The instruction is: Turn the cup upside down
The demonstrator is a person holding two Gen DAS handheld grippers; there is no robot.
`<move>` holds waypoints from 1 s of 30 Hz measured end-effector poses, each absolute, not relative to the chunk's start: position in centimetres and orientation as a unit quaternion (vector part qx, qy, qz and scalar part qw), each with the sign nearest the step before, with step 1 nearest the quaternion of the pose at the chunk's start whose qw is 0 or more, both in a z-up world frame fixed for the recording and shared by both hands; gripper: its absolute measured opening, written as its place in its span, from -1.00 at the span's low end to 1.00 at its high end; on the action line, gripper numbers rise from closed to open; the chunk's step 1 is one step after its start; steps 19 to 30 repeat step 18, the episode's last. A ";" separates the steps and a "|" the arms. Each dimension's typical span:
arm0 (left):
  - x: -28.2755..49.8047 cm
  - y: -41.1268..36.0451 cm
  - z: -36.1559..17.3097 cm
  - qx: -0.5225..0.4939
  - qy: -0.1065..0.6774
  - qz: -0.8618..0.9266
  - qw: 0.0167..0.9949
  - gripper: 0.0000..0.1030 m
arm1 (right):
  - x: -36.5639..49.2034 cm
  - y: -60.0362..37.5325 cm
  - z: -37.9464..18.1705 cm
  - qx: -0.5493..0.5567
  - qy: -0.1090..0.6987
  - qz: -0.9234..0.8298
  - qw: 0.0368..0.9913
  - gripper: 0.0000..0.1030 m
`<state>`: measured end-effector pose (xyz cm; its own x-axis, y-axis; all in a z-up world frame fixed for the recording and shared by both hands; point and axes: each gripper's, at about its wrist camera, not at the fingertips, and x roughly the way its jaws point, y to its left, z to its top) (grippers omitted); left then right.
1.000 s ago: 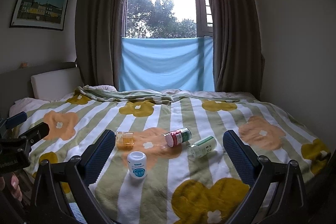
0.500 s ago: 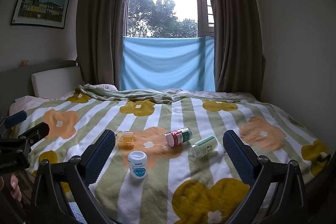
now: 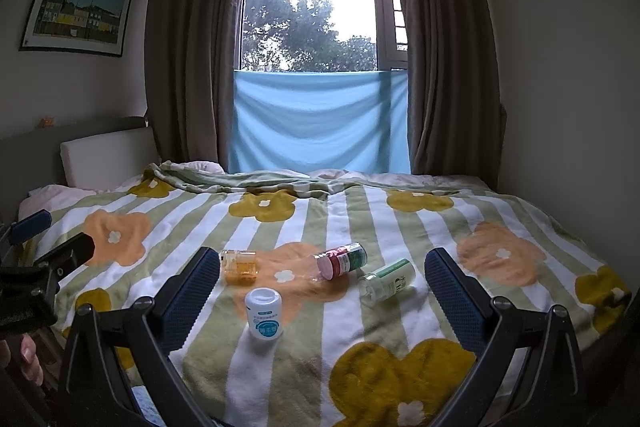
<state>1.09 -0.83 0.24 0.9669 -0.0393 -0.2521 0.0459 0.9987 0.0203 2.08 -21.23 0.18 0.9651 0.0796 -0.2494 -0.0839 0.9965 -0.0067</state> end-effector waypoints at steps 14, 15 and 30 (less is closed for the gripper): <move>0.4 -1.4 0.4 0.025 0.096 -0.011 0.995 1.00 | 2.2 -21.1 0.3 -0.009 0.123 0.041 0.991 0.99; 0.3 -1.3 0.4 0.025 0.096 -0.010 0.995 1.00 | 2.3 -21.0 0.4 -0.010 0.124 0.040 0.991 0.99; 0.1 -1.1 0.3 0.024 0.093 -0.005 0.995 1.00 | 2.2 -21.1 0.3 -0.008 0.123 0.041 0.992 0.99</move>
